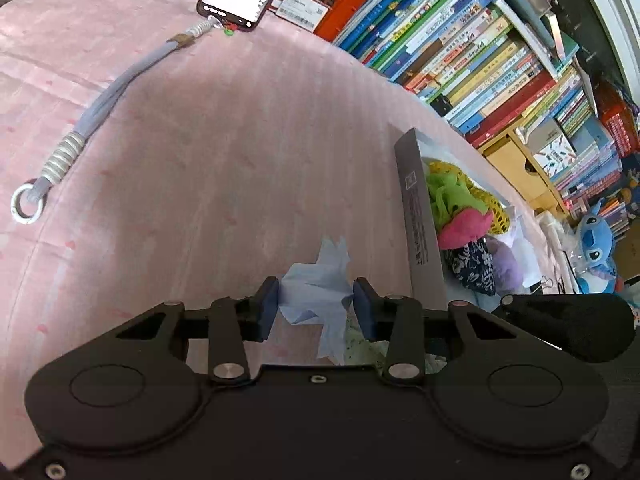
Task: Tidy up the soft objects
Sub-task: 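Grasp the white tissue with the left tool while the right tool grasps the gingham cloth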
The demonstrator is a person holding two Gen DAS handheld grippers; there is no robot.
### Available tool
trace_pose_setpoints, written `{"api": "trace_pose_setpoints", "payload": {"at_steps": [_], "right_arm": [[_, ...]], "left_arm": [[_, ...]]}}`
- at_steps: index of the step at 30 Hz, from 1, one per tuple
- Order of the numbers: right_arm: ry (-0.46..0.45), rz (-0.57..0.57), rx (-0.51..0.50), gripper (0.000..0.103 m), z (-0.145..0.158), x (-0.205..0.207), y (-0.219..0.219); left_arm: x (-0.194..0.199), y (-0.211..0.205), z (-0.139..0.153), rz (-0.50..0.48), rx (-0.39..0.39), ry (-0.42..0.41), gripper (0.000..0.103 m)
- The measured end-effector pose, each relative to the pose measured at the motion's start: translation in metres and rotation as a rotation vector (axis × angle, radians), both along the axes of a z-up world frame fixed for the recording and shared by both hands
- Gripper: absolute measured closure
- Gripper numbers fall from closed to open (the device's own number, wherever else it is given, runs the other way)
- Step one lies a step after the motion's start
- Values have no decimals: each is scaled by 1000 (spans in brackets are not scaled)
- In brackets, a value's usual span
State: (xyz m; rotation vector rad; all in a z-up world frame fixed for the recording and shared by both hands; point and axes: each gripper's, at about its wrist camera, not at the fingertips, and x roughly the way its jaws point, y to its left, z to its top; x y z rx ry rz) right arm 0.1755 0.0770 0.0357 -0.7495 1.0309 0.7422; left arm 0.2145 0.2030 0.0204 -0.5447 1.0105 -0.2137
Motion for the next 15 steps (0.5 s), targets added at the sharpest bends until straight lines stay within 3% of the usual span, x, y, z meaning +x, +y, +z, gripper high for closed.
{"api": "trace_pose_setpoints", "payload": {"at_steps": [4,5,15], "right_arm": [[8,-36,8,69,2,5,1],[-25,-66,13,72,3,5,1],[-50,-126,141,77,24,3,-11]], "left_arm": [[0,6,2,13,-6,-10,65],[0,7,2,14,-7,-11,65],[-5,5,9,7,-9,-32,65]]}}
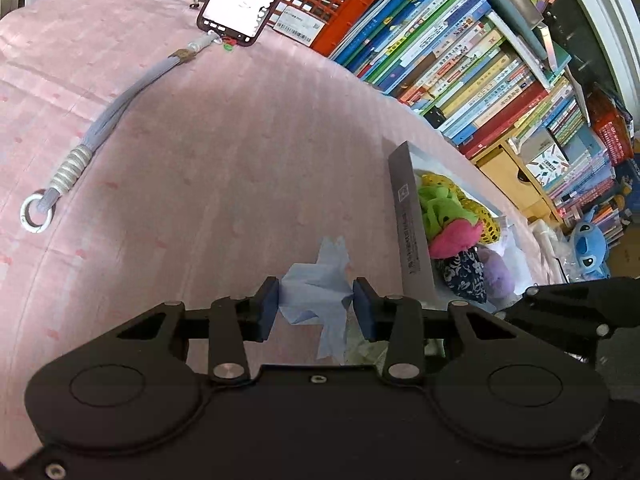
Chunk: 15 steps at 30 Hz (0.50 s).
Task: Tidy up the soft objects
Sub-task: 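Grasp the white tissue with the left tool while the right tool grasps the gingham cloth, then lift and carry the tissue and gingham cloth over the grey tray with both tools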
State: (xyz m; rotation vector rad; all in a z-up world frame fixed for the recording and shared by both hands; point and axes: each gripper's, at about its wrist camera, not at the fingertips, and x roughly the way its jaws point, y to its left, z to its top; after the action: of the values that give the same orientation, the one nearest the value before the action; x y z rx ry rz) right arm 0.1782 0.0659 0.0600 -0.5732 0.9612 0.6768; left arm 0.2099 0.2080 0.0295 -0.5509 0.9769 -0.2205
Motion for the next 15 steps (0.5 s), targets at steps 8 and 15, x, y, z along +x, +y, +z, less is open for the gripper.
{"api": "trace_pose_setpoints", "payload": {"at_steps": [8,15], "right_arm": [[-12,-45,85,77,20,0,-19],[-24,-74,126,77,28,-3,-30]], "left_arm": [[-2,-7,14,-6,17,-20,65],[-3,-15,27,-16,33,-36,65]]}}
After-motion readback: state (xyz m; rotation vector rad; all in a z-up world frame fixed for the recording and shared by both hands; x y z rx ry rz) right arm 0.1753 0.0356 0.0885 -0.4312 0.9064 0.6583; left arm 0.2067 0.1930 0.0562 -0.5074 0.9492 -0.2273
